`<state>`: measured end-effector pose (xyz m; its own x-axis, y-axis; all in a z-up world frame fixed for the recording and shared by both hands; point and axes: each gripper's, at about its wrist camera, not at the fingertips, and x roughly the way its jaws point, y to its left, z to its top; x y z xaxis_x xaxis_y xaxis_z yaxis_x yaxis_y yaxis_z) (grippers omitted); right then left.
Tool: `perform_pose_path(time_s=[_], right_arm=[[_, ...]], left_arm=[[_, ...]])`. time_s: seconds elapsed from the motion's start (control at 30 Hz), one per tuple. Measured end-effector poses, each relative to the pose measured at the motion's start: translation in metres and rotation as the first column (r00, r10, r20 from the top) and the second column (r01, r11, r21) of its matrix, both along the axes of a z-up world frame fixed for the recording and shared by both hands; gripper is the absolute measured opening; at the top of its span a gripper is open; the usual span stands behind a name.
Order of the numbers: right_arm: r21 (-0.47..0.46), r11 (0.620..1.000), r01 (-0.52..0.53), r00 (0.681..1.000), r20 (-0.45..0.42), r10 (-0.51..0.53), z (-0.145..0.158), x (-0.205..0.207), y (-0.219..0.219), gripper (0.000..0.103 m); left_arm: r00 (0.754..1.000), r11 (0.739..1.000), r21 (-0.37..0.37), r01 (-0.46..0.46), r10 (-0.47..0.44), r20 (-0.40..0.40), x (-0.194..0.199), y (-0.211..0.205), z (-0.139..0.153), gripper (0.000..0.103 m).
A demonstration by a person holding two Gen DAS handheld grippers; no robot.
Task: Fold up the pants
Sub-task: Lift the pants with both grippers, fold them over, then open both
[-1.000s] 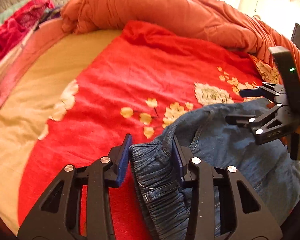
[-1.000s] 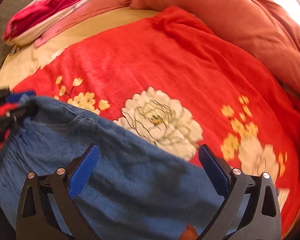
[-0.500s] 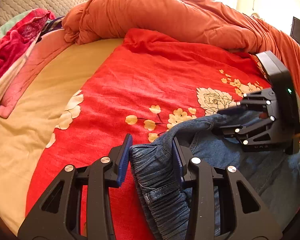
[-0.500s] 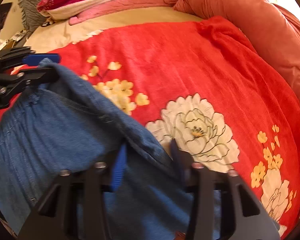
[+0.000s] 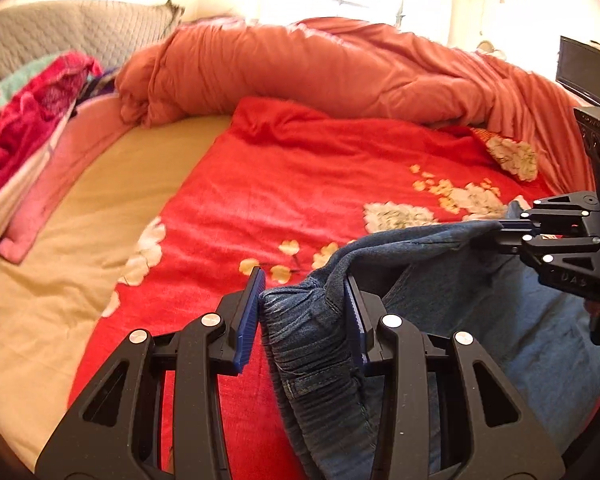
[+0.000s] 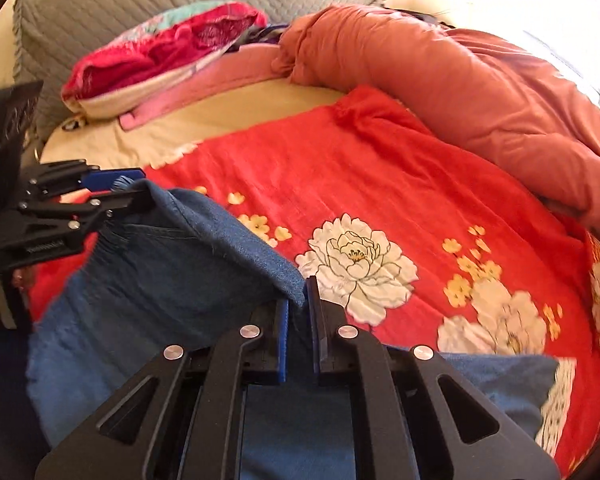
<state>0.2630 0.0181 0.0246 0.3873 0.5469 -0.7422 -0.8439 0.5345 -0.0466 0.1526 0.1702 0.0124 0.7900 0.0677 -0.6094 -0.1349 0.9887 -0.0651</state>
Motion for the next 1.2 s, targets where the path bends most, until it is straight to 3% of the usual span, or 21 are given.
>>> perform_pose_path(time_s=[0.27, 0.43, 0.63, 0.9, 1.07, 1.2], right_arm=[[0.049, 0.998, 0.030, 0.999, -0.012, -0.029, 0.025, -0.053, -0.035, 0.007], [0.092, 0.996, 0.005, 1.000, -0.027, -0.003, 0.037, -0.093, -0.054, 0.007], [0.115, 0.993, -0.011, 0.999, -0.050, 0.017, 0.038, -0.132, -0.077, 0.007], [0.096, 0.995, -0.038, 0.996, -0.082, 0.046, 0.010, -0.176, -0.091, 0.007], [0.089, 0.995, -0.036, 0.991, -0.128, 0.047, -0.015, -0.194, -0.091, 0.007], [0.084, 0.996, -0.027, 0.987, -0.156, 0.040, -0.033, -0.201, -0.090, 0.010]], left_arm=[[0.997, 0.996, 0.091, 0.012, -0.020, 0.078, -0.045, -0.030, 0.026, 0.030], [0.995, 0.996, 0.088, 0.018, -0.026, 0.092, -0.079, -0.043, 0.037, 0.030], [0.997, 0.997, 0.042, 0.071, -0.071, 0.005, -0.118, -0.060, 0.025, 0.030], [0.988, 0.992, 0.053, 0.111, -0.105, -0.110, -0.144, -0.071, 0.002, 0.030], [0.985, 0.987, 0.111, 0.113, -0.097, -0.140, -0.152, -0.075, -0.004, 0.030], [0.977, 0.986, 0.136, 0.101, -0.073, -0.200, -0.150, -0.075, -0.015, 0.037]])
